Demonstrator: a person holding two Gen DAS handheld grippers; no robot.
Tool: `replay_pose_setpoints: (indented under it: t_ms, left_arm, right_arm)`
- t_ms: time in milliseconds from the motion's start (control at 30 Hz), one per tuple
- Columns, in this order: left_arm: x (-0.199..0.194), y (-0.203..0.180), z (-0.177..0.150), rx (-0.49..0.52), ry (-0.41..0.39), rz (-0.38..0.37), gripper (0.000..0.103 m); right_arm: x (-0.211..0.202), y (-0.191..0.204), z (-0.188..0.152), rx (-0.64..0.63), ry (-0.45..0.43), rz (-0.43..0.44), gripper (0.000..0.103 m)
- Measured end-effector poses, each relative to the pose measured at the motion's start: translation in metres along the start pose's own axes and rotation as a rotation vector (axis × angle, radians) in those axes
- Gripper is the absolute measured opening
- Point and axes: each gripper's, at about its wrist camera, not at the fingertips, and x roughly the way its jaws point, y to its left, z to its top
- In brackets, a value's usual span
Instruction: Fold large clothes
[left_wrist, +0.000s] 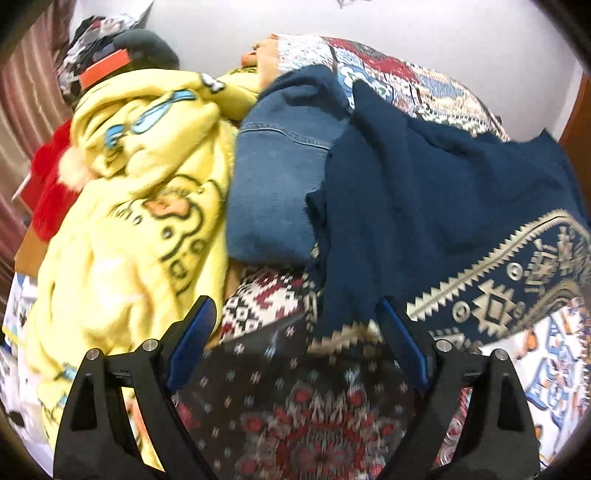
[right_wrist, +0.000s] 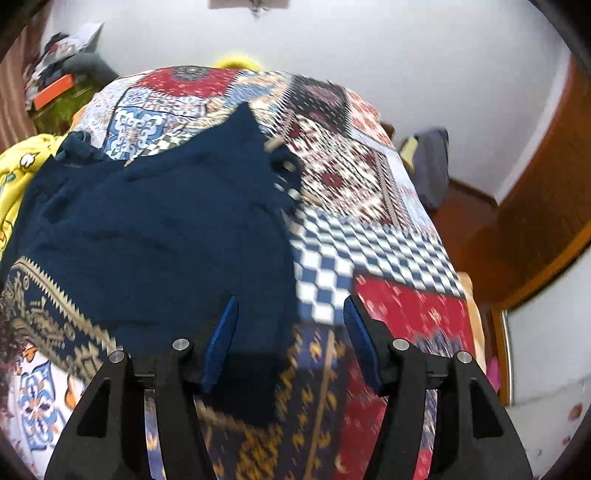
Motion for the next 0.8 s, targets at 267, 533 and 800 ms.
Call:
replay_pose_setpoints:
  t_ms: [267,533,800]
  left_arm:
    - [-0.053,-0.001,-0.007,-0.105,-0.064,-0.177,0.090]
    - [-0.030,-0.019,-0.024,-0.311,0.037,-0.488,0.089]
    - [0.031,-0.002,-0.037,-0.596,0.086,-0.684,0.079]
  right_arm:
    - [-0.048,-0.001,-0.010,0.001,-0.011,0.026,0.056]
    - [-0.080,0.031,-0.019,-0.025,-0.103,0.153,0.064]
    - [-0.063,0.050,-0.028,-0.049,-0.071,0.173,0.064]
